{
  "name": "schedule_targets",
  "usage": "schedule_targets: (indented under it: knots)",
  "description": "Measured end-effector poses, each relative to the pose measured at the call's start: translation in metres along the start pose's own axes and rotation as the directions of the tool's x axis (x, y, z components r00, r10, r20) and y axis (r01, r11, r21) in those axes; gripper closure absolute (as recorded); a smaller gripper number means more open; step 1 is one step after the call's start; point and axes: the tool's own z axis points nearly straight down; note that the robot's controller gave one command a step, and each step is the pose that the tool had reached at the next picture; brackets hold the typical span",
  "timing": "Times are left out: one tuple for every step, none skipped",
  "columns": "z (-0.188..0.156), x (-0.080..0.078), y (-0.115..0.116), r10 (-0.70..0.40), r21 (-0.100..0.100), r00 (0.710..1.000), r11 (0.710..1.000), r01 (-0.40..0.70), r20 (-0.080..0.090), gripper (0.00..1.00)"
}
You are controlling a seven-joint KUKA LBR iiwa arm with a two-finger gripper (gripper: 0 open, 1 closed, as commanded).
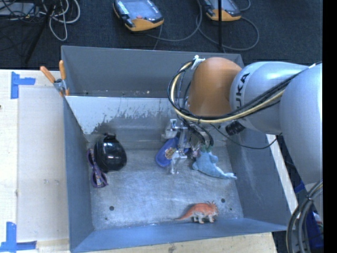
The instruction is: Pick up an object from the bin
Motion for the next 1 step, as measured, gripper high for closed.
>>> schedule_targets:
  knots:
    - [-0.0021,-0.0039,0.0024,0.006,0.005,0.999,1.000,-0.007,0.049,1.00]
